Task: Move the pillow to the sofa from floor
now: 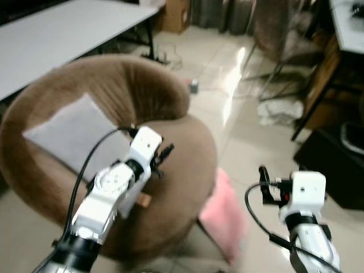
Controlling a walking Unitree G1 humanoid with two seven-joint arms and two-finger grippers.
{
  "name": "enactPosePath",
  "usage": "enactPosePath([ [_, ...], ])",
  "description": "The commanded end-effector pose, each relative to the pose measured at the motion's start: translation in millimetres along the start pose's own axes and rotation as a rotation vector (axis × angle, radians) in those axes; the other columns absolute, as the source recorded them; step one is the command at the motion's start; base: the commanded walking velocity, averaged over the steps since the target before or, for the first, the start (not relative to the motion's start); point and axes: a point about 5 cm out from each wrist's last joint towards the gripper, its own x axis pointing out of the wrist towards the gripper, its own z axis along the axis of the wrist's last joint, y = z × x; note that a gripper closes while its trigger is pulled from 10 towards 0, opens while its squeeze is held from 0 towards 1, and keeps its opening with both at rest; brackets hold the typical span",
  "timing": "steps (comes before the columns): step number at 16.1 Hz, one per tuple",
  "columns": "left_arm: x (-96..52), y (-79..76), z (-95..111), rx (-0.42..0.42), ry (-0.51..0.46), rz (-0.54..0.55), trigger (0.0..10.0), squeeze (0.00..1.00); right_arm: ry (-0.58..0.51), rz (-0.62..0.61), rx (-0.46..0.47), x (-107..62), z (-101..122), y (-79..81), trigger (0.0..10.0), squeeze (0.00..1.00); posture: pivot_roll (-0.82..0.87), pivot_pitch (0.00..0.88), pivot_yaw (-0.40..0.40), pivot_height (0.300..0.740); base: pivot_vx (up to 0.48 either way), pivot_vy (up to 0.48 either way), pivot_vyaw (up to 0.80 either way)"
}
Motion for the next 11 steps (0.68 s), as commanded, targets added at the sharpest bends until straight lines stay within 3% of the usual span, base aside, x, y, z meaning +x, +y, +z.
enactPosePath([
  [1, -1.8, 5.7, -1.6, 0.01, 0.012, 0.019, 10.0, 0.0, -0.01, 0.011, 0.004, 1.0, 1.9, 3.0, 10.0, 0.0, -0.05, 0.037, 0.026, 0.74, 0.0, -0.48, 0.0],
  [11, 2.7, 6.6, -0.9, 0.011, 0.013, 0.025, 10.0, 0.0, -0.016, 0.017, -0.016, -0.5, 1.6, -2.4, 10.0, 0.0, -0.07, 0.051, 0.038, 0.74, 0.0, -0.48, 0.8],
])
